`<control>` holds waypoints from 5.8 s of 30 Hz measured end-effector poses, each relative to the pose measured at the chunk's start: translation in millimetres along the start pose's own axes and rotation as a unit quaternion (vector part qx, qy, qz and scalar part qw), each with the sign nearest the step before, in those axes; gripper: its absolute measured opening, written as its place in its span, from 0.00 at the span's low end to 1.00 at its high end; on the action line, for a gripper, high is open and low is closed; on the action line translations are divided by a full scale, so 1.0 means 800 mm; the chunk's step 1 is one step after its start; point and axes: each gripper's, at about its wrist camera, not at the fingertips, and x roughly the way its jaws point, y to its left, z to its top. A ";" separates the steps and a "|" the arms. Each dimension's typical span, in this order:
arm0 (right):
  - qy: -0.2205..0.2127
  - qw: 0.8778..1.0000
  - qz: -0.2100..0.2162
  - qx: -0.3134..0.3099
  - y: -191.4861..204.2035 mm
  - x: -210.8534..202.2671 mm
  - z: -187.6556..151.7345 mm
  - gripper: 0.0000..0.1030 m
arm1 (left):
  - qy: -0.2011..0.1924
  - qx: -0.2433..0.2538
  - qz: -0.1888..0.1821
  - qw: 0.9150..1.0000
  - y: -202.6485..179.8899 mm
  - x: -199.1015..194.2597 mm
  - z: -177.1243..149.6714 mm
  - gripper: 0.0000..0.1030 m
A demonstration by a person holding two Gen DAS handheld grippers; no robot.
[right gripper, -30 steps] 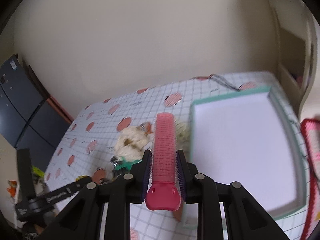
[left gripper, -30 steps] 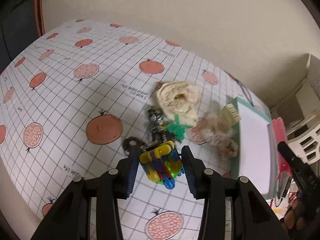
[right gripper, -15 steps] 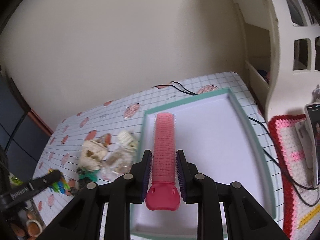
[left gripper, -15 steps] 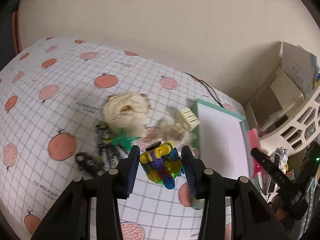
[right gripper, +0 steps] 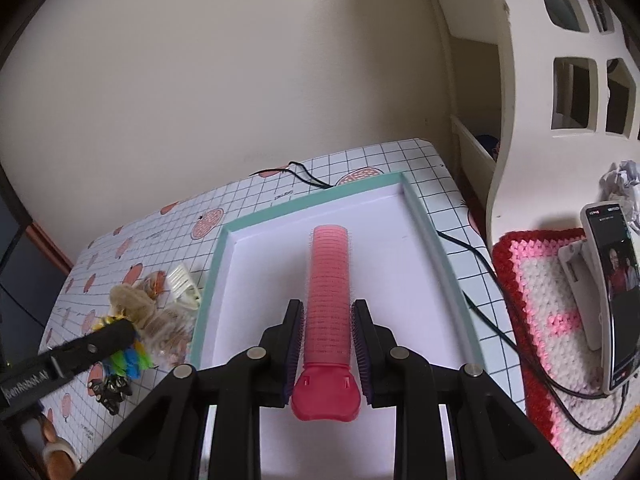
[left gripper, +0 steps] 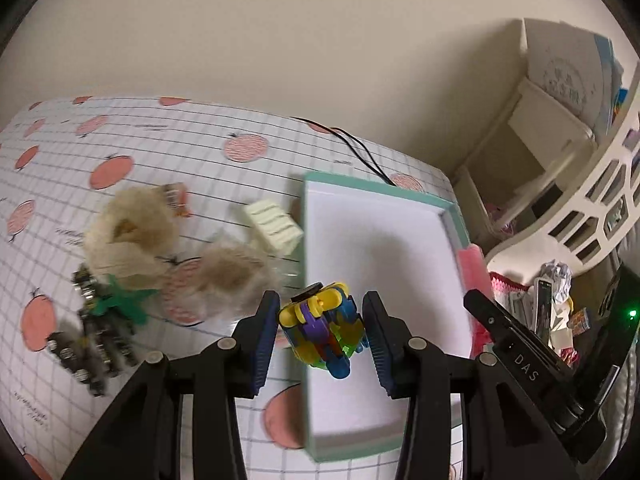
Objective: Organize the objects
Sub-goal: 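Carry the pink roller with the right tool while the left tool carries the block toy into the teal box, then open the right tool to drop the roller while the left tool releases the block toy in the box, then withdraw both tools from the box back toward the remaining toys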
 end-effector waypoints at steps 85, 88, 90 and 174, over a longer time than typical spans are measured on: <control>0.022 0.999 -0.035 -0.014 0.006 0.049 0.007 0.41 | 0.002 0.003 0.061 0.998 -0.025 0.087 0.022 0.64; 0.024 0.999 -0.034 -0.015 0.007 0.050 0.007 0.52 | 0.000 0.007 0.065 0.998 -0.025 0.085 0.021 0.72; 0.021 0.999 -0.036 -0.016 0.008 0.050 0.007 0.60 | -0.002 0.005 0.064 0.998 -0.023 0.084 0.022 0.74; -0.001 0.991 0.030 -0.127 0.201 -0.037 -0.038 0.98 | -0.030 -0.095 0.087 0.991 0.188 -0.110 -0.013 1.00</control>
